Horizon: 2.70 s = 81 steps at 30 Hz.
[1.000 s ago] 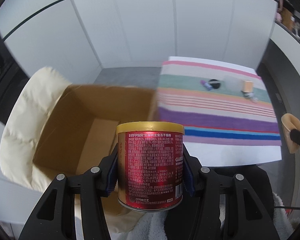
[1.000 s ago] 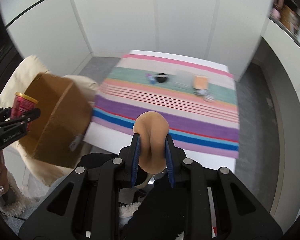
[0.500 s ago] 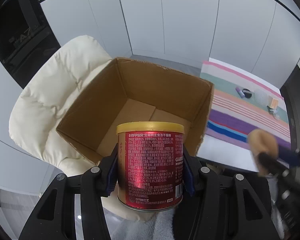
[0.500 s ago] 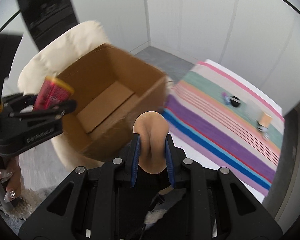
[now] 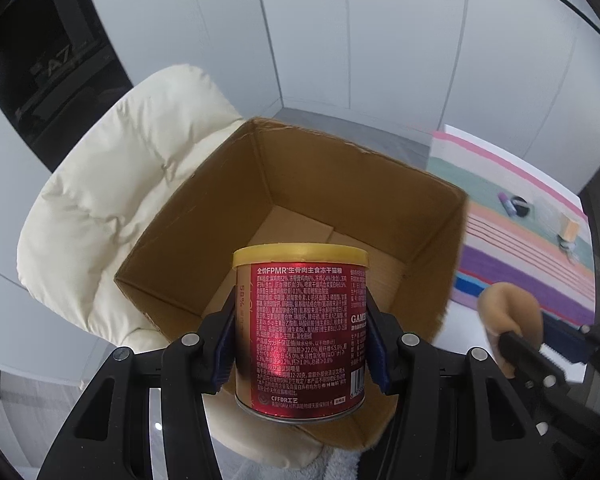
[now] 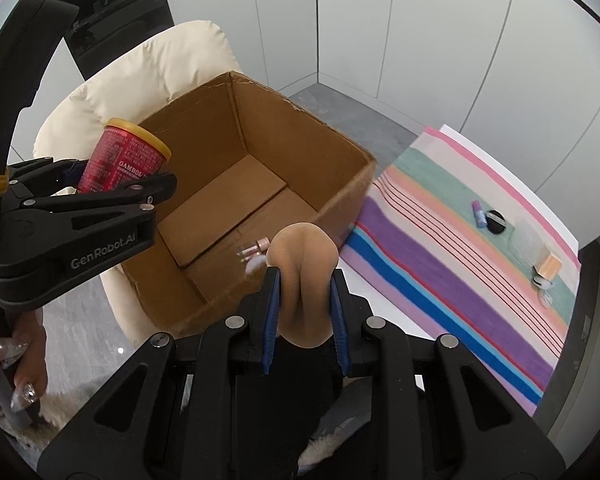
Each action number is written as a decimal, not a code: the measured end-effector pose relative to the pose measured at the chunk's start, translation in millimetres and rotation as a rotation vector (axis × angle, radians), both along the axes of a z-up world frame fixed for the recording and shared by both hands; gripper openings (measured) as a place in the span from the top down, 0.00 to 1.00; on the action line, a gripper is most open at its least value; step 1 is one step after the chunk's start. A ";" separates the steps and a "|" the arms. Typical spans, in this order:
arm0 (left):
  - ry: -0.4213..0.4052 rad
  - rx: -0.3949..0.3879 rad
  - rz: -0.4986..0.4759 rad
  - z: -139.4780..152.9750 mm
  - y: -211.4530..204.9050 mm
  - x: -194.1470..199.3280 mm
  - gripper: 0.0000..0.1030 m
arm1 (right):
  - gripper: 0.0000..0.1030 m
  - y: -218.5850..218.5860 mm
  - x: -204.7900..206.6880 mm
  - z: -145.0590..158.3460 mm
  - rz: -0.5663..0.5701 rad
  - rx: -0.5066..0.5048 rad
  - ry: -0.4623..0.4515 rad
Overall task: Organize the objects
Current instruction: 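Open both tools to drop the red can and sponge into the box, then move both tools back from the box toward the items on the cloth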
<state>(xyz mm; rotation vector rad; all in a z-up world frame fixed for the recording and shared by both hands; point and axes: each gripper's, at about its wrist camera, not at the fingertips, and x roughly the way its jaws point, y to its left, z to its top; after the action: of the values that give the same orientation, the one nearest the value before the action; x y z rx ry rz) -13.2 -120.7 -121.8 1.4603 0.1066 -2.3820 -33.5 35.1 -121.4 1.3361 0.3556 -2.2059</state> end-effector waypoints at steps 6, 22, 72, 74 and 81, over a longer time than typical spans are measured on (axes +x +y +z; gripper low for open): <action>-0.016 0.022 0.073 -7.6 -34.8 -12.7 0.46 | 0.76 -44.8 -23.0 -14.0 0.021 -0.007 -0.037; 0.038 0.044 0.118 -2.4 -55.0 -13.5 0.01 | 0.04 -84.8 -45.1 -30.1 0.009 -0.048 -0.054; 0.104 0.083 -0.149 7.5 38.2 72.4 0.02 | 0.04 69.5 25.3 10.8 -0.220 -0.046 -0.019; 0.090 0.073 -0.166 1.9 44.7 70.3 0.02 | 0.04 77.6 22.6 11.0 -0.243 -0.045 -0.014; 0.081 0.056 -0.224 -3.5 71.8 60.7 0.02 | 0.04 122.6 13.5 10.5 -0.349 -0.071 -0.015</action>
<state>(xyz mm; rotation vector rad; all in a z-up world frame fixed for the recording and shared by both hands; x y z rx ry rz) 47.5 -49.0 -125.4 1.4697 0.0313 -2.6376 -20.0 157.7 -110.9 1.4652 0.0375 -2.4607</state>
